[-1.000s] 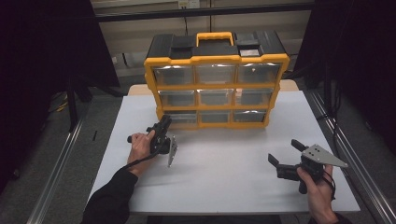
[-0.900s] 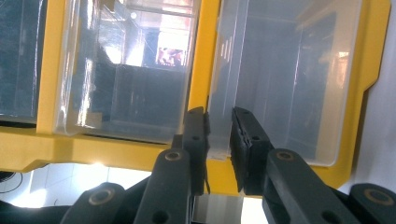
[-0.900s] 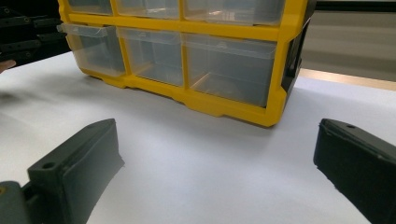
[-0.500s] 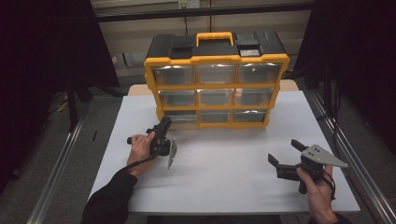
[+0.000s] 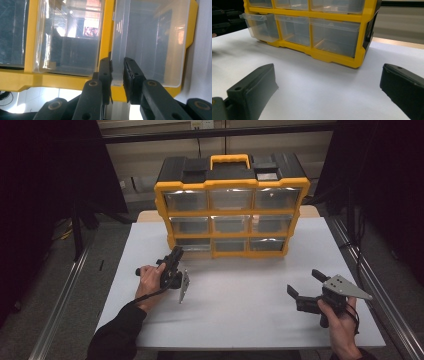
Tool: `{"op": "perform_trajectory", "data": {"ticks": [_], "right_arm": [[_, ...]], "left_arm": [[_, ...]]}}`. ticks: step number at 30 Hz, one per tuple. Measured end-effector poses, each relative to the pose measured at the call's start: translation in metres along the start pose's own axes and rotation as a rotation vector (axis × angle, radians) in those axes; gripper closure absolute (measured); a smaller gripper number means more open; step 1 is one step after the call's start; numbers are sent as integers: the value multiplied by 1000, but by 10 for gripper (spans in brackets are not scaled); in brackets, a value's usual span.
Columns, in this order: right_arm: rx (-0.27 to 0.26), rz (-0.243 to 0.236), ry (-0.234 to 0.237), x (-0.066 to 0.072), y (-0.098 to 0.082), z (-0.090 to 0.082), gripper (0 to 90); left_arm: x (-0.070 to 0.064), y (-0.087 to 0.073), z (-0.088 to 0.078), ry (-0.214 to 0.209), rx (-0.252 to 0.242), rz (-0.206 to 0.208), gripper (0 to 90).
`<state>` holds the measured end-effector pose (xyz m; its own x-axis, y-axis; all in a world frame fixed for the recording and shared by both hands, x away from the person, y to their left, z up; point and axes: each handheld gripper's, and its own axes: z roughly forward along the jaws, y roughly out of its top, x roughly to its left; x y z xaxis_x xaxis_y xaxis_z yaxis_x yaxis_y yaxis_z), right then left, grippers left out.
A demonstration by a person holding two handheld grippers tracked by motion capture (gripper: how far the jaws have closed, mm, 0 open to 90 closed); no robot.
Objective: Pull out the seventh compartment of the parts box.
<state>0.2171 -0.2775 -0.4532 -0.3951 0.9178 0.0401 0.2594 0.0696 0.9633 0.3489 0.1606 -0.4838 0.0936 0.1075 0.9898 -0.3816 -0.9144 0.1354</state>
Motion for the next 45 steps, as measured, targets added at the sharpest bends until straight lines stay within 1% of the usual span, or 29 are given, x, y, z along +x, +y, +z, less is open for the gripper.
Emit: {"op": "perform_trajectory", "data": {"ticks": [1,4,5,7,8,9,10,14,15,19,22,23,24,25,26,27,28,29,31,33,34,36,37,40,41,42,43,44,45], "right_arm": [[2,-2,1,0,0,0,1],[3,-2,3,0,0,0,1],[4,-3,4,0,0,0,1],[4,-2,3,0,0,0,1],[4,-2,3,0,0,0,1],[3,-3,2,0,0,0,1],[3,-2,3,0,0,0,1],[4,-3,3,0,0,0,1],[5,-4,4,0,0,0,1],[5,-4,5,0,0,0,1],[5,-5,7,0,0,0,1],[5,-5,7,0,0,0,1],[5,-4,6,1,0,0,1],[6,-3,6,1,0,0,1],[5,-3,6,1,0,0,1],[5,-3,6,1,0,0,1],[5,-2,5,1,0,0,1],[5,-2,5,1,0,0,1],[4,-3,4,1,0,0,1],[7,-1,6,1,0,0,0],[7,-2,8,1,0,0,1],[7,-3,7,1,0,0,1],[7,-3,7,1,0,0,0],[5,-6,6,1,0,0,1],[5,-7,6,1,0,0,1],[8,-4,8,1,0,0,1],[7,-5,7,1,0,0,1],[7,-5,7,1,0,0,1],[8,-4,8,1,0,0,1]], "left_arm": [[2,1,-2,-13,22,19,780],[1,2,-3,-6,13,7,780],[2,1,-3,-5,3,19,780],[2,2,-5,-12,28,29,779],[-1,2,-3,-8,-1,-18,779],[0,2,-5,-2,9,-12,779],[2,2,-5,-9,11,22,779],[3,2,-7,-7,18,36,780],[1,2,-7,4,11,14,780],[2,3,-8,-6,14,21,780],[2,3,-9,-25,9,-8,777],[3,3,-10,-26,22,6,777],[2,2,-10,-5,5,-1,778],[3,3,-11,-20,9,11,778],[0,3,-11,-6,-19,-29,779],[0,3,-11,-6,-19,-29,779],[4,4,-13,-18,15,29,779],[4,4,-13,-18,15,29,779],[2,3,-13,-23,5,-9,779],[2,4,-15,-16,15,-11,778],[3,4,-15,-12,12,8,778],[2,4,-15,-19,15,-7,778],[3,4,-15,-28,13,3,777],[4,5,-16,-18,10,24,777],[3,5,-17,-11,18,3,777],[2,5,-17,-14,-1,-4,777],[5,5,-19,-23,12,37,778],[2,4,-18,-18,-11,-19,778],[5,5,-21,-25,17,10,776]]}}
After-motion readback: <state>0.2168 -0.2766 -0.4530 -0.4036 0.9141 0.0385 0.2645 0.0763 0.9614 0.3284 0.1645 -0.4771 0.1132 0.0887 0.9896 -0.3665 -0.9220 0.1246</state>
